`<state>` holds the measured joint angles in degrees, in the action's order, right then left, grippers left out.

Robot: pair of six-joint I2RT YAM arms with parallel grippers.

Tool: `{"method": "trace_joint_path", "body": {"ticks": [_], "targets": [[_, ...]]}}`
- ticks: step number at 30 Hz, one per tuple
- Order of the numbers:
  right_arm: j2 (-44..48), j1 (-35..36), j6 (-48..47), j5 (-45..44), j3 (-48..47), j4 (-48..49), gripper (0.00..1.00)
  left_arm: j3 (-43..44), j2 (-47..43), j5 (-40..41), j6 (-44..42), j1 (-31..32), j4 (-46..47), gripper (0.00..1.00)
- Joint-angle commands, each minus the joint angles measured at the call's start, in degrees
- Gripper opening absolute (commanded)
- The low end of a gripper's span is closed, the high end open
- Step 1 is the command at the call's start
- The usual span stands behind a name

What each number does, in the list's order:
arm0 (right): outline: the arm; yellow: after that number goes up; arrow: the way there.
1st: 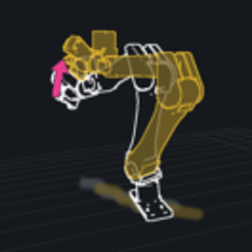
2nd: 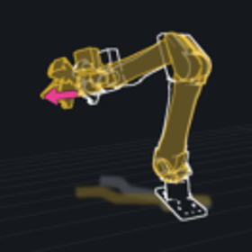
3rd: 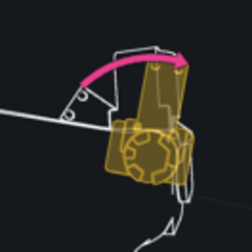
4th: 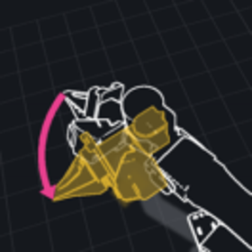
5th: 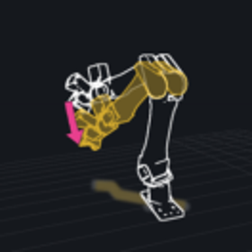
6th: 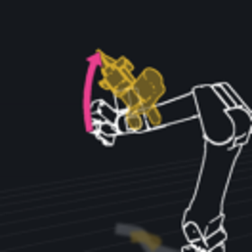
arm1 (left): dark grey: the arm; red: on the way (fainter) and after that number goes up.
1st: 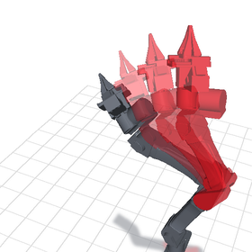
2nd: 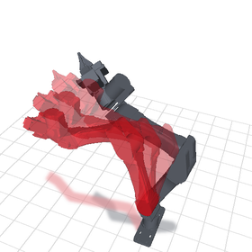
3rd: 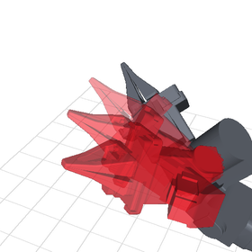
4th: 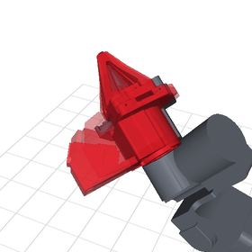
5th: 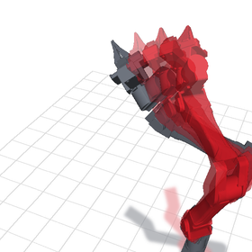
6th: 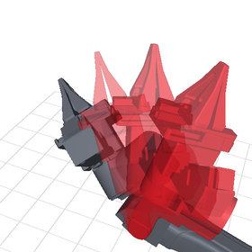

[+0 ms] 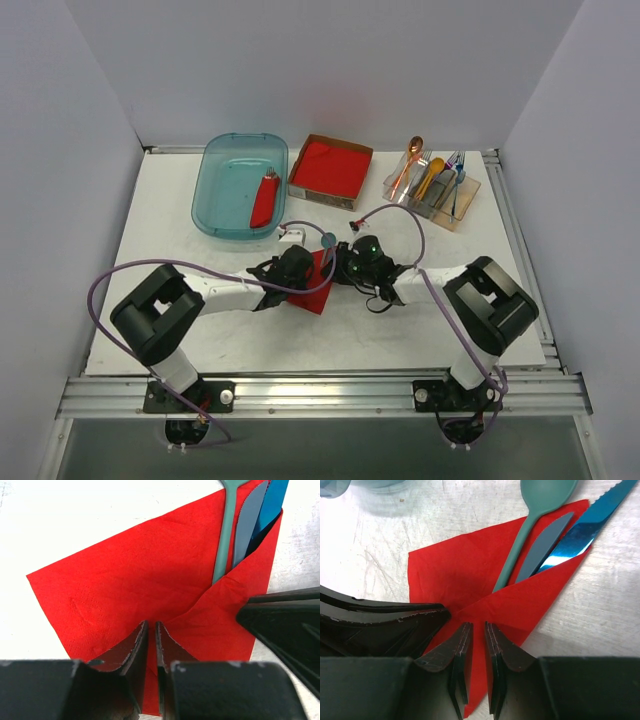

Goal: Place the utensils on the paper napkin and roll it up
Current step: Roll the napkin at the center of the board.

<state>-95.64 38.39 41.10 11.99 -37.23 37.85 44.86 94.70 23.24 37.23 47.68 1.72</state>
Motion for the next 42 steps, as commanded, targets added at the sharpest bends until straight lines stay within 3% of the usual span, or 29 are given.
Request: {"method": "trace_joint_path", "body": {"ticks": [1,25,29,37,38,39,40,42], "targets": [[-1.13,0.98,0.65,0.67,-0.65,2.76,0.17,1.28,0.05,1.28,-0.32,0.31,-1.19,0.2],[-6.14,3.53,1.44,-0.12,-1.61,4.43,0.16,1.98,-1.0,1.63,-0.5,0.22,-1.54,0.19],[-6.49,3.79,0.47,-1.0,-2.75,1.97,0.14,3.12,-2.84,1.01,-0.94,0.22,-6.0,0.21],[-6.4,4.23,-0.23,-1.7,-3.28,0.3,0.12,2.42,-12.15,1.1,-1.64,-2.5,-10.85,0.35],[-6.32,4.32,-0.49,-1.71,-3.37,0.13,0.12,2.34,-12.51,1.1,-1.64,-3.11,-12.16,0.4],[-6.32,4.5,-0.58,-1.71,-3.55,-0.05,0.12,2.07,-12.87,1.45,-1.46,-3.56,-12.7,0.58],[-6.32,4.59,-0.67,-1.71,-3.63,-0.14,0.12,2.07,-13.04,2.15,-1.37,-4.69,-13.4,0.64],[-6.32,4.59,-0.85,-1.71,-3.81,-0.32,0.12,1.72,-12.87,2.33,-1.55,-5.84,-13.67,0.66]]}}
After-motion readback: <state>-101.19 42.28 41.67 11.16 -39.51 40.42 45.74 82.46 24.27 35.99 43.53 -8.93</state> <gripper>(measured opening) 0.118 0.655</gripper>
